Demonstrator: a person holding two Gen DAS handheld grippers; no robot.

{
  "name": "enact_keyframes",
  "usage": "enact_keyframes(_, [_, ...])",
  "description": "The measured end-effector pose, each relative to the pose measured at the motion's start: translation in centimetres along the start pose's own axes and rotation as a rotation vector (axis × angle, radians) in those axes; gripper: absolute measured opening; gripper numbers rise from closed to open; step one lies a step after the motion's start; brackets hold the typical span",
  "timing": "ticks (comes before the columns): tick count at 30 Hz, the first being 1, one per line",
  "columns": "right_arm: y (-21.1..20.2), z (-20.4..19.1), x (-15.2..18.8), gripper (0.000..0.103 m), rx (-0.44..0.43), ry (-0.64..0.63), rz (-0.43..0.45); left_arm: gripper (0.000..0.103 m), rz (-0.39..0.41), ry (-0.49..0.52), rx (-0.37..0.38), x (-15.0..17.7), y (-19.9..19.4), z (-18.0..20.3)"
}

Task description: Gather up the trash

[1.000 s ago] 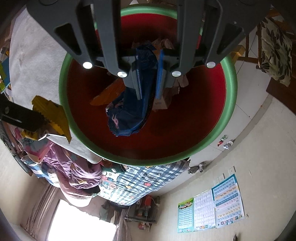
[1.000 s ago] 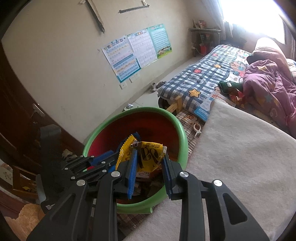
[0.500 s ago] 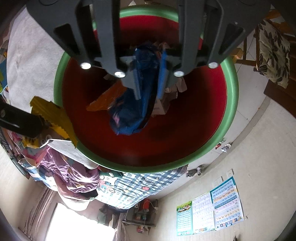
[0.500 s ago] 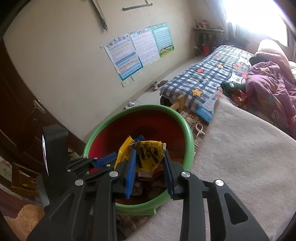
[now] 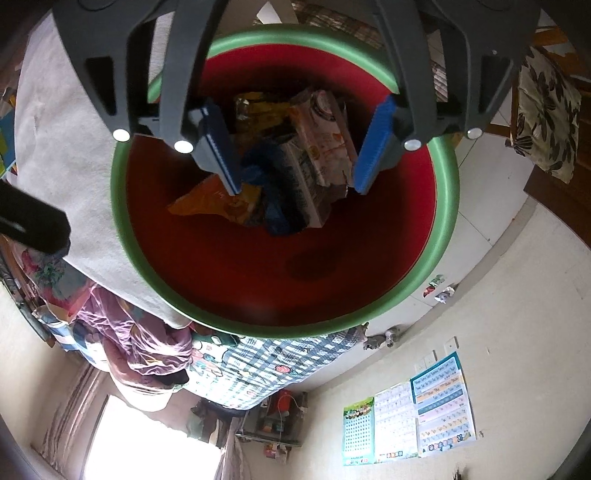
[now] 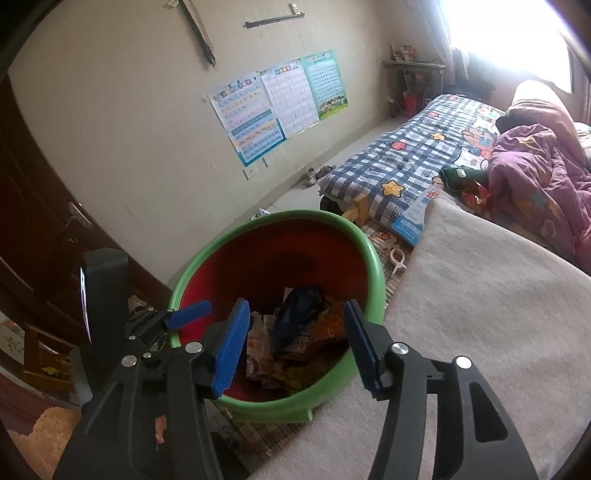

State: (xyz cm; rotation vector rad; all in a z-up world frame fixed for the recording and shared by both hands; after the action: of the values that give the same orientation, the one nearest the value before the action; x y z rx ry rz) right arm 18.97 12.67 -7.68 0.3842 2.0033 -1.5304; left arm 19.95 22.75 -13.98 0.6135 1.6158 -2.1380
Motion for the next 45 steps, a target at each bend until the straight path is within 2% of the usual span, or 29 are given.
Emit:
enact_keyframes(3, [-0.7,1.1,0.7,0.066,0.013,0.020,0.014,0.064,0.015,-0.002,0.015,-0.1,-0.5,0.3])
enact_keyframes(7, [-2.1,3.1,1.6,0.073,0.025,0.072,0.041,0.073,0.054,0.003,0.031,-0.5,-1.3,1.6])
enact_keyframes(9, [-3.2,4.4,1.9,0.082,0.036,0.105,0.067,0.076,0.075,0.010,0.039,-0.7,-1.8,2.6])
enact_keyframes(12, [-4.8,6.2,2.4,0.083,0.050,0.145,0.099,0.080,0.111,0.037,0.058,-0.9,-2.6,4.7])
enact_keyframes(13, [-5.4,6.8,2.6,0.083,0.054,0.158,0.109,0.084,0.123,0.048,0.062,-0.9,-2.8,5.4])
enact_keyframes(17, [-7.7,8.8,3.4,0.091,0.080,0.185,0.151,0.095,0.182,0.081,0.072,-1.2,-3.9,8.1])
enact_keyframes(24, [-12.5,11.8,5.3,0.096,0.138,0.187,0.241,0.097,0.341,0.086,0.080,-1.7,-6.9,12.4])
enact_keyframes(25, [-13.6,12.1,5.5,0.096,0.153,0.178,0.271,0.097,0.382,0.088,0.074,-1.8,-7.7,13.3])
enact_keyframes(29, [-17.0,12.9,5.9,0.096,0.207,0.123,0.377,0.097,0.457,0.120,0.052,-1.2,-9.3,15.8])
enact_keyframes(34, [-20.9,14.2,6.7,0.096,0.201,0.121,0.517,0.097,0.445,0.171,-0.004,0.1,-9.8,18.9])
enact_keyframes(39, [-25.2,16.6,7.1,0.096,0.239,0.154,0.714,0.098,0.488,0.156,-0.099,0.9,-11.1,20.1])
enact_keyframes(41, [-25.8,17.2,7.3,0.096,0.266,0.139,0.738,0.098,0.502,0.141,-0.115,1.0,-11.6,20.7])
enact_keyframes(45, [-25.2,18.0,8.8,0.096,0.347,0.050,0.698,0.098,0.520,0.118,-0.150,1.5,-12.4,21.4])
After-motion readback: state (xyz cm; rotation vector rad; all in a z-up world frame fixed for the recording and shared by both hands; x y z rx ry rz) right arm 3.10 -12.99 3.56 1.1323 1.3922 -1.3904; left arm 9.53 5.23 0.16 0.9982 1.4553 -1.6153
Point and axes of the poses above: each gripper's, at about its wrist camera, not at the fingertips, and y roughly the way its jaws point, z to its right, x to its underside, the point moved 9 cm from there along y, roughly the way its jaws point, and after that the axes turned 10 degrees about x, right-handed, at the moved point
